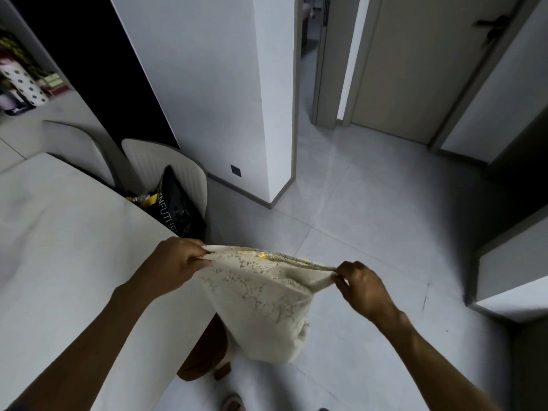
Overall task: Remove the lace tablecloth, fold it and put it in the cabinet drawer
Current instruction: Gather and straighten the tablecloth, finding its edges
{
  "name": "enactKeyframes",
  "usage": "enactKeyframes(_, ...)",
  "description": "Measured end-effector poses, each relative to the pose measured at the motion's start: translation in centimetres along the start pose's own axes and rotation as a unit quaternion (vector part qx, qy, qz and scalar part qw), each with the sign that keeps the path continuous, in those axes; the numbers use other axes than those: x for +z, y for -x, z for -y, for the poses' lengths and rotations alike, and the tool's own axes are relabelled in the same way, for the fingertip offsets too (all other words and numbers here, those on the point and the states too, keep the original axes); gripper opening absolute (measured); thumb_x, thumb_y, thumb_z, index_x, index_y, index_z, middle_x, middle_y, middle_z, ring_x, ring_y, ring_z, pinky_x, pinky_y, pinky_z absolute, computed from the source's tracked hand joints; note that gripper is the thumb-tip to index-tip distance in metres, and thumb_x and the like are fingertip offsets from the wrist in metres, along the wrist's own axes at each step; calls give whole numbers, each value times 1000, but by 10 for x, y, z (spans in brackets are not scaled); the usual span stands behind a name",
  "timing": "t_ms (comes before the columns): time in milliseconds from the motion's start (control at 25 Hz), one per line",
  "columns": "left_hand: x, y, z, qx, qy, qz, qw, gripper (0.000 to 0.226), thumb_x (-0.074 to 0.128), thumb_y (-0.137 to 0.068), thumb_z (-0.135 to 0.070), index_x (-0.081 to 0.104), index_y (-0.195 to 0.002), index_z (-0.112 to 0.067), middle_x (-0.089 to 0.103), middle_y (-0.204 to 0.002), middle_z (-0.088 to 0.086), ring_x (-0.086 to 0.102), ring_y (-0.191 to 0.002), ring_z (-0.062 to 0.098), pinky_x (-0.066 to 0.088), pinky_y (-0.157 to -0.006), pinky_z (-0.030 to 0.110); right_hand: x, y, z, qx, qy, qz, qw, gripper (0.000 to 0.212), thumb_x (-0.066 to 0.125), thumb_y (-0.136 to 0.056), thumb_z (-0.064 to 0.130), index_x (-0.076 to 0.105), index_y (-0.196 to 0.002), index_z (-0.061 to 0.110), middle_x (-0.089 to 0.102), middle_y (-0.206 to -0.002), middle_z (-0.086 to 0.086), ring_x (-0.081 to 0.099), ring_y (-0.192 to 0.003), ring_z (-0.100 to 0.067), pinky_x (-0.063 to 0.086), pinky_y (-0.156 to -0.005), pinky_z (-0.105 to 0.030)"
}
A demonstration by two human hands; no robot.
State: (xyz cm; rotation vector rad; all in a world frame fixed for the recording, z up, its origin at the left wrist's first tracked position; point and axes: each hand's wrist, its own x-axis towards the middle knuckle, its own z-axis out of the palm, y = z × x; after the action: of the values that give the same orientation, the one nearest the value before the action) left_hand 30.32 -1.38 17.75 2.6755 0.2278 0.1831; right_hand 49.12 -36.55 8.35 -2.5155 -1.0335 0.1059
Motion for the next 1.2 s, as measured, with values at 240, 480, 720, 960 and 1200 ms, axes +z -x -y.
enactKeyframes(240, 7, -15, -1, 19, 7, 4, 1000, 21, 73, -85, -26, 77, -97, -9, 75, -88, 3, 68, -76, 13, 51, -65, 18, -75, -14, -6, -75, 103, -84, 988, 9, 70, -87, 15, 71, -81, 9, 67, -75, -3, 62, -70, -28, 51, -53, -33)
enactKeyframes(480, 3, -29, -7, 8, 40, 2, 999, 15, 76, -82, -15, 77, -94, -7, 75, -86, 3, 68, -77, 12, 57, -67, 29, -111, -25, -11, -92, 84, -109, 986, 8, 65, -88, 14, 72, -92, 10, 68, -83, -3, 61, -78, -25, 52, -61, -33)
enactKeyframes(720, 6, -32, -9, -32, 66, 14, 997, 14, 77, -81, -12, 77, -94, -8, 74, -83, 1, 68, -78, 10, 58, -69, 31, -119, -29, -20, -90, 66, -125, 986, 6, 65, -88, 11, 68, -93, 9, 67, -88, -3, 61, -80, -25, 51, -63, -32)
enactKeyframes(960, 6, -34, -10, -100, 122, 3, 987, 11, 80, -77, -12, 79, -89, -12, 75, -77, -4, 70, -73, 7, 55, -64, 27, -118, -36, -23, -99, 70, -101, 988, 7, 64, -90, 13, 68, -92, 8, 67, -86, -5, 59, -78, -24, 53, -63, -35)
enactKeyframes(1200, 9, -35, -12, -179, 285, -51, 940, 19, 82, -74, -5, 79, -80, -24, 78, -75, -5, 75, -71, 9, 58, -61, 23, -117, -37, -23, -76, 78, -53, 993, 14, 75, -84, 18, 72, -92, 8, 69, -86, -4, 61, -78, -21, 52, -63, -31)
